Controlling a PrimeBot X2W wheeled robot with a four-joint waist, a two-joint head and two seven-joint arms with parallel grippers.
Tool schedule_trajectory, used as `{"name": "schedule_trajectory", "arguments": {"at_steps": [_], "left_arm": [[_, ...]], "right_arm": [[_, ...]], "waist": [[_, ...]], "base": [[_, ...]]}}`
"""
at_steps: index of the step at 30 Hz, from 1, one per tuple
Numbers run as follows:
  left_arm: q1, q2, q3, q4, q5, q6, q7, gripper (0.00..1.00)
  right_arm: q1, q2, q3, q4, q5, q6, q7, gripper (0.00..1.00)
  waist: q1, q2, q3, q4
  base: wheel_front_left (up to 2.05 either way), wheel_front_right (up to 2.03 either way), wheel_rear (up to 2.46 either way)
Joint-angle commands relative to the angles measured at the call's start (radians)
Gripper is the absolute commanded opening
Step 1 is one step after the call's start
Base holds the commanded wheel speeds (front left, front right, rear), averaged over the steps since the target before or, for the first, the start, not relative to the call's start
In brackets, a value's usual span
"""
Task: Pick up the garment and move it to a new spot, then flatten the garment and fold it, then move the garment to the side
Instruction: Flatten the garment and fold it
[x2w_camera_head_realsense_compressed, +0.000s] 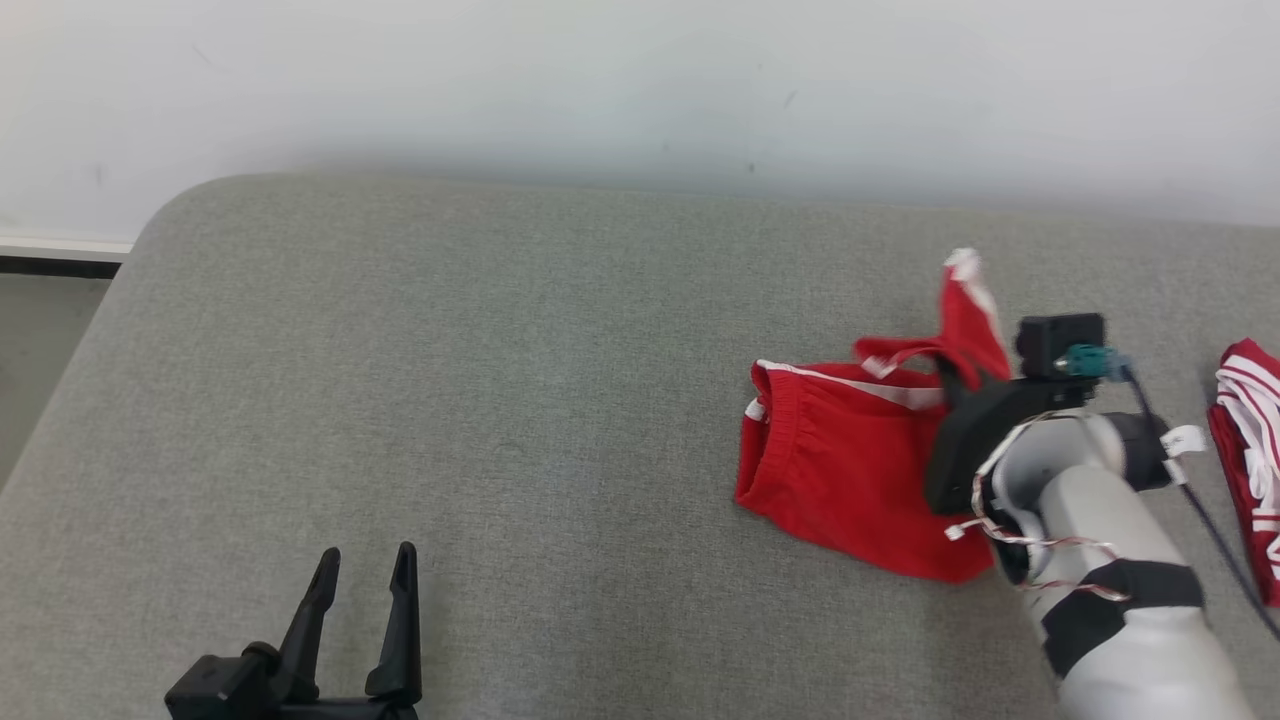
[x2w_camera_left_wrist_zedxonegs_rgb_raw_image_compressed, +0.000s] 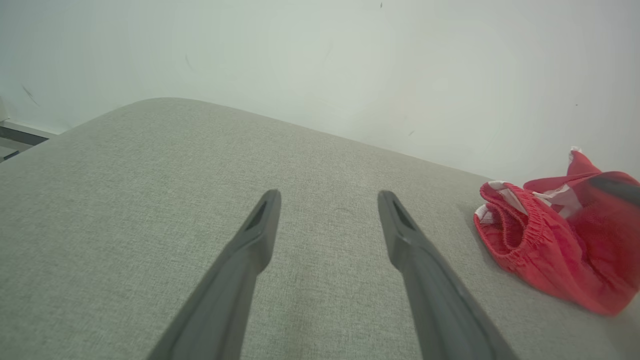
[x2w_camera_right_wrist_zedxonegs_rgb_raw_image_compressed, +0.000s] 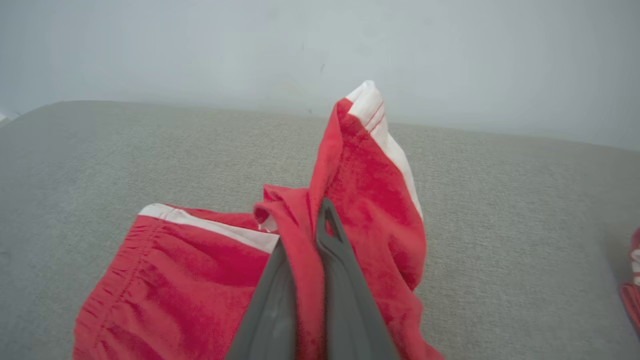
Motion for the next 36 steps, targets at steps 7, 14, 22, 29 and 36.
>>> {"name": "schedule_trajectory", "arguments": {"at_steps": [7, 14, 22, 29, 36], "left_arm": [[0.016, 0.000, -0.014, 0.002, -0.015, 0.009, -0.002, 1.00], [0.021, 0.000, -0.025, 0.004, -0.019, 0.010, -0.002, 1.00], [0.027, 0.000, -0.033, 0.006, -0.024, 0.013, -0.002, 1.00], [0.025, 0.000, -0.035, 0.008, -0.024, 0.011, -0.002, 1.00], [0.018, 0.000, -0.018, 0.001, -0.022, 0.015, -0.002, 1.00]], "right_arm": [[0.073, 0.076, 0.049, -0.096, 0.010, -0.002, 0.077, 0.00], [0.091, 0.094, 0.087, -0.126, 0.024, -0.002, 0.095, 0.00], [0.104, 0.094, 0.188, -0.109, 0.098, -0.002, 0.152, 0.00], [0.082, 0.095, 0.240, -0.103, 0.205, -0.002, 0.133, 1.00], [0.039, 0.094, 0.164, -0.174, 0.323, -0.002, 0.001, 1.00]], "waist": [[0.0000, -0.0001, -0.009, 0.027], [0.0000, -0.0001, -0.012, 0.048], [0.0000, -0.0001, -0.017, 0.062], [0.0000, -0.0001, -0.015, 0.065], [0.0000, -0.0001, -0.015, 0.047]], "base": [[0.00, 0.00, 0.00], [0.00, 0.00, 0.00], [0.00, 0.00, 0.00], [0.00, 0.00, 0.00], [0.00, 0.00, 0.00]]}}
